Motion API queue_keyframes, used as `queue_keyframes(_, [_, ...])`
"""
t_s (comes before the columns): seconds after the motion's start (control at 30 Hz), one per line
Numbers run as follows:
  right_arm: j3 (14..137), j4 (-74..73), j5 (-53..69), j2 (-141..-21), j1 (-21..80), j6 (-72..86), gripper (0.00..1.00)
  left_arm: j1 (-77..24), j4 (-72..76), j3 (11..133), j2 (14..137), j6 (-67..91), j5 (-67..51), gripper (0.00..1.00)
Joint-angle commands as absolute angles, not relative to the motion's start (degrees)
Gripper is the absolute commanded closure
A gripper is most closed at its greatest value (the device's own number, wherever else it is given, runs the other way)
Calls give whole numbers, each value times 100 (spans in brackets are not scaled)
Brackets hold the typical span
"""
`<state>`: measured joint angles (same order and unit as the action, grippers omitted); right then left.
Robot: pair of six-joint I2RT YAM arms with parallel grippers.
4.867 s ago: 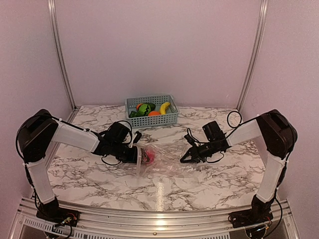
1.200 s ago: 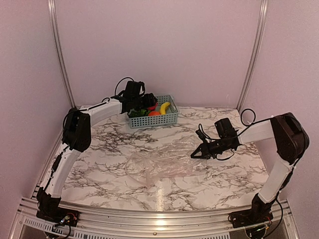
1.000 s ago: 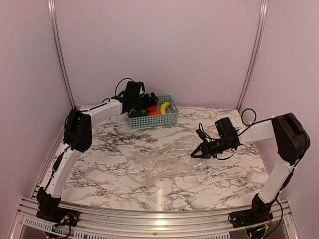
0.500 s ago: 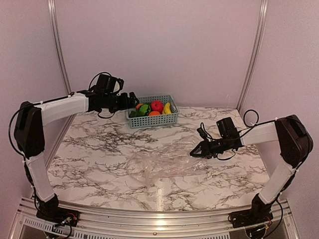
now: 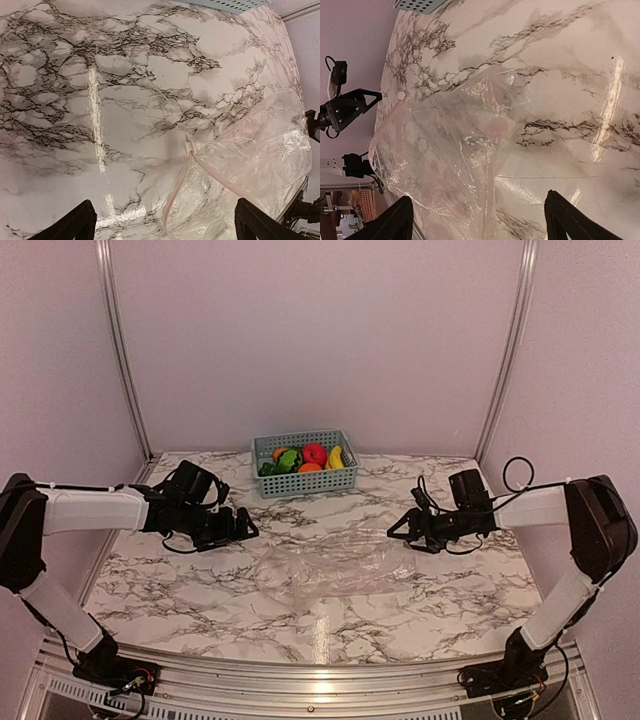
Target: Open the zip-top bag and remove the fake food
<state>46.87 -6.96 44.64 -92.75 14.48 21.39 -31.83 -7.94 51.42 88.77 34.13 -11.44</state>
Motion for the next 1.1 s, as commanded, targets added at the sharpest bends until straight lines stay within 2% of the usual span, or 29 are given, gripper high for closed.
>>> queue_keyframes(0.0, [5214,-700,4270,-9669,1275,2257,13,-3424,-532,5235,8940,3708,-1461,1])
queue_keyframes(0.43, [6141,-161,4451,-10870,1290,2571,20,-3767,26,5744,10187,4126,-1487,2])
queue_keyframes(0.57, [6209,-149,4536,-11042,1339,2534,26,-3893,119,6019,10562,4105,-1543,9])
queue_keyframes(0.77, [6083,-117,4622,-11060,1415,2518,47,-3937,269,6150,10736,4224,-1701,42])
queue_keyframes(0.83, [6030,-174,4588,-10993,1398,2476,56,-3922,302,6081,10669,4250,-1648,57])
queue_keyframes(1.0, [5966,-413,4382,-10729,1116,2326,87,-3747,590,5625,10250,4239,-1561,99])
queue_keyframes(1.07, [6031,-559,4348,-10691,964,2218,98,-3576,879,5363,10078,4264,-1677,100])
